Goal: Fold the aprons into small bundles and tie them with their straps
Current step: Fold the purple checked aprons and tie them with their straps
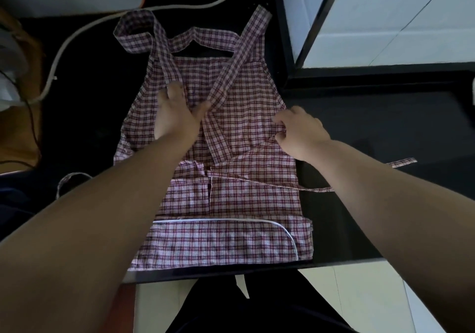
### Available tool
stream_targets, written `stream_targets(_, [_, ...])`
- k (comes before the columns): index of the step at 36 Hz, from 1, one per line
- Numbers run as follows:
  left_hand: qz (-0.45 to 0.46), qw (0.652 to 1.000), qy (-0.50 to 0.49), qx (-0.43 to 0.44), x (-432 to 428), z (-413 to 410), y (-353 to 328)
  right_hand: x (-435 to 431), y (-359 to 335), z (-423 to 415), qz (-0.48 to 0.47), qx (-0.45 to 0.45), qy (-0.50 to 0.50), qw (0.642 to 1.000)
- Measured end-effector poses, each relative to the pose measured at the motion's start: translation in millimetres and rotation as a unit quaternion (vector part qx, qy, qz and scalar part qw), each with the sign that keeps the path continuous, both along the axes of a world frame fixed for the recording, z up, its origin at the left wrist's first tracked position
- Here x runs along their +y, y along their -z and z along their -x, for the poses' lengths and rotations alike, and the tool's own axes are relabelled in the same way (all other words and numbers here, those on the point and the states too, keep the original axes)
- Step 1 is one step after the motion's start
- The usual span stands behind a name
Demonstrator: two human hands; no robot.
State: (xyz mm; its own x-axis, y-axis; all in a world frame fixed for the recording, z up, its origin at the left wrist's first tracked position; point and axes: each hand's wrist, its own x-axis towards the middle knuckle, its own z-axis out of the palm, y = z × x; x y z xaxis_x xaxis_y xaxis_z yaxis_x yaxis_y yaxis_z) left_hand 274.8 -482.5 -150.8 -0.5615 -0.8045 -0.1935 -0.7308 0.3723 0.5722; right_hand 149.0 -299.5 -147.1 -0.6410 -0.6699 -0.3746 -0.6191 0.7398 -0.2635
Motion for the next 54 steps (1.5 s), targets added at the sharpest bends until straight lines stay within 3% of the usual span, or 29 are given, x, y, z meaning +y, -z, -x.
stream_targets(4, [0.022,0.998,0.038,0.044,0.6,-19.3,-6.0,-0.3,-4.7,-18.8,0.061,0.029,0.011,0.998])
stream_targets(8, [-0.096,0.994,0.045,0.014,-0.4,-20.8,-8.9,-11.7,-4.5,-34.8,0.077,-0.037,0.019,0.996])
stream_targets(12, [-0.125,0.990,0.063,0.030,-0.1,-11.9,-4.6,-24.3,-2.6,-40.9,0.050,-0.071,-0.009,0.996])
stream_targets(18, [-0.189,0.981,0.011,0.044,-6.9,23.4,-1.0,-25.8,-2.7,-24.7,0.030,-0.140,-0.003,0.990])
stream_targets(21, [-0.281,0.952,-0.061,0.109,-8.7,35.3,2.7,-25.6,-1.5,-17.7,0.033,-0.153,0.003,0.988])
stream_targets(23, [-0.231,0.969,-0.030,0.086,-10.4,32.3,6.6,-25.5,1.2,-20.8,0.041,-0.152,-0.005,0.988])
stream_targets(26, [-0.062,0.996,0.064,-0.013,-11.9,27.3,10.9,-23.7,3.7,-22.8,0.054,-0.144,-0.012,0.988])
stream_targets(29, [0.054,0.997,0.049,-0.039,-14.2,21.0,15.8,-20.4,6.8,-23.6,0.063,-0.138,-0.019,0.988])
stream_targets(34, [0.061,0.998,-0.005,0.024,-9.1,-0.5,12.7,-15.7,7.6,-24.0,0.053,-0.147,-0.011,0.988])
stream_targets(39, [0.057,0.995,0.083,0.026,-1.9,-35.5,-2.1,-14.5,2.4,-34.3,0.050,-0.136,0.005,0.989])
stream_targets(46, [0.099,0.983,0.148,0.052,13.1,-96.4,-18.6,-6.8,-10.4,-75.4,0.111,-0.001,0.017,0.994])
stream_targets(50, [0.132,0.957,0.244,0.083,25.0,-139.1,-6.9,5.5,-9.0,-108.9,0.163,0.051,-0.040,0.985])
stream_targets(54, [0.135,0.924,0.344,0.095,39.7,-176.3,6.1,23.9,-4.7,-142.6,0.139,0.049,-0.094,0.985])
